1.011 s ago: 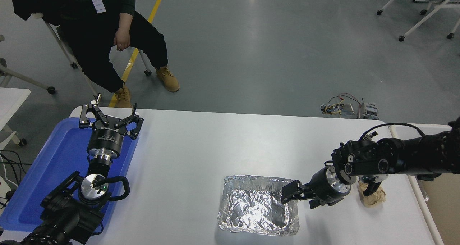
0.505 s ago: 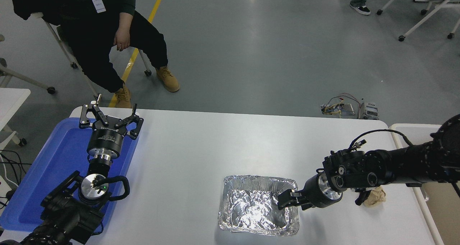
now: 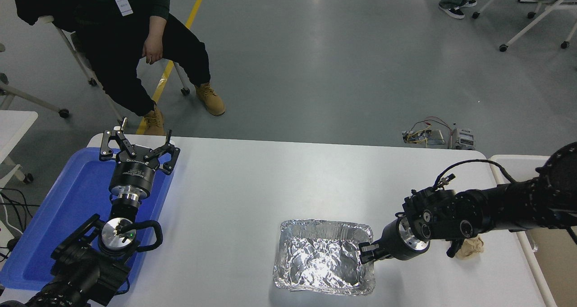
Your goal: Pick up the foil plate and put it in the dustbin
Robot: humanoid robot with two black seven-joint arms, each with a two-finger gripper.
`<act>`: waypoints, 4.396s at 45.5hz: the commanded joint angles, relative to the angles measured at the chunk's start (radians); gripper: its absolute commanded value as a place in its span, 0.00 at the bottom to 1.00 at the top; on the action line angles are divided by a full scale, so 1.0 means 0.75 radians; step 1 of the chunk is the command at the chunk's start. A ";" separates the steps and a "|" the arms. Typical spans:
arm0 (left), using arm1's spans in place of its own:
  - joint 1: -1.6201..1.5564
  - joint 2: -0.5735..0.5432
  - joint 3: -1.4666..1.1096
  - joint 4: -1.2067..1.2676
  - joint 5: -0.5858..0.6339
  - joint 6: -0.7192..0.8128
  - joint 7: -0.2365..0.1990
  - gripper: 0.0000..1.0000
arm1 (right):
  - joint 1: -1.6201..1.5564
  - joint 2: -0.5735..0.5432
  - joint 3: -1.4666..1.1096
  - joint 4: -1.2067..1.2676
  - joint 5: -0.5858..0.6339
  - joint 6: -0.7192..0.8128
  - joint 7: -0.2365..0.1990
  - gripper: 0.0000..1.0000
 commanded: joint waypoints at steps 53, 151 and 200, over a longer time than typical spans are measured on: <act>0.000 0.000 0.000 0.000 0.000 0.000 0.000 1.00 | 0.854 -0.331 -0.271 0.208 -0.017 0.551 -0.010 0.00; 0.000 0.000 0.000 0.000 0.000 0.000 0.000 1.00 | 0.521 -0.724 -0.253 -0.536 -0.340 0.635 -0.014 0.00; 0.000 0.000 0.000 0.000 0.000 0.000 0.000 1.00 | -0.606 -0.533 -0.079 -1.322 0.049 -0.204 -0.174 0.00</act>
